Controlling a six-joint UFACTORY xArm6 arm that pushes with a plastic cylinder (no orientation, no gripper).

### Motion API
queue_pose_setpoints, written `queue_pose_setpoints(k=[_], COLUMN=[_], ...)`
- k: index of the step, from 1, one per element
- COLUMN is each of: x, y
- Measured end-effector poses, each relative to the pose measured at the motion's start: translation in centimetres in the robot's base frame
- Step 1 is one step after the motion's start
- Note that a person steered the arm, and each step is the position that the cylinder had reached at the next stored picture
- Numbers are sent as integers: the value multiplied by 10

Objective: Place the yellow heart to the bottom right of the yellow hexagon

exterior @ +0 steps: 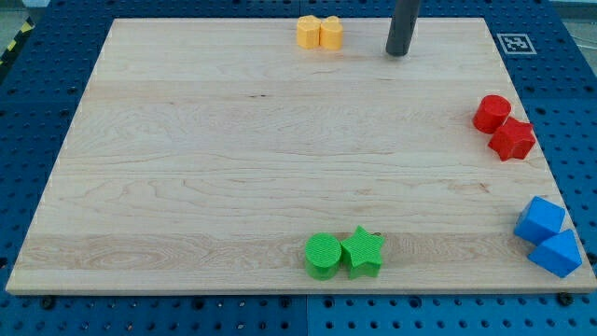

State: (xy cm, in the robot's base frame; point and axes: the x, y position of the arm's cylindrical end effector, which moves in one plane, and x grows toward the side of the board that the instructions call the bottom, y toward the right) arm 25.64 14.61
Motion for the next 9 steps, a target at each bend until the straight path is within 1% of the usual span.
queue_pose_setpoints(k=[1, 2, 4, 5, 9], x=[-36, -52, -62, -62, -40], y=[-6, -20, -68, -80, -82])
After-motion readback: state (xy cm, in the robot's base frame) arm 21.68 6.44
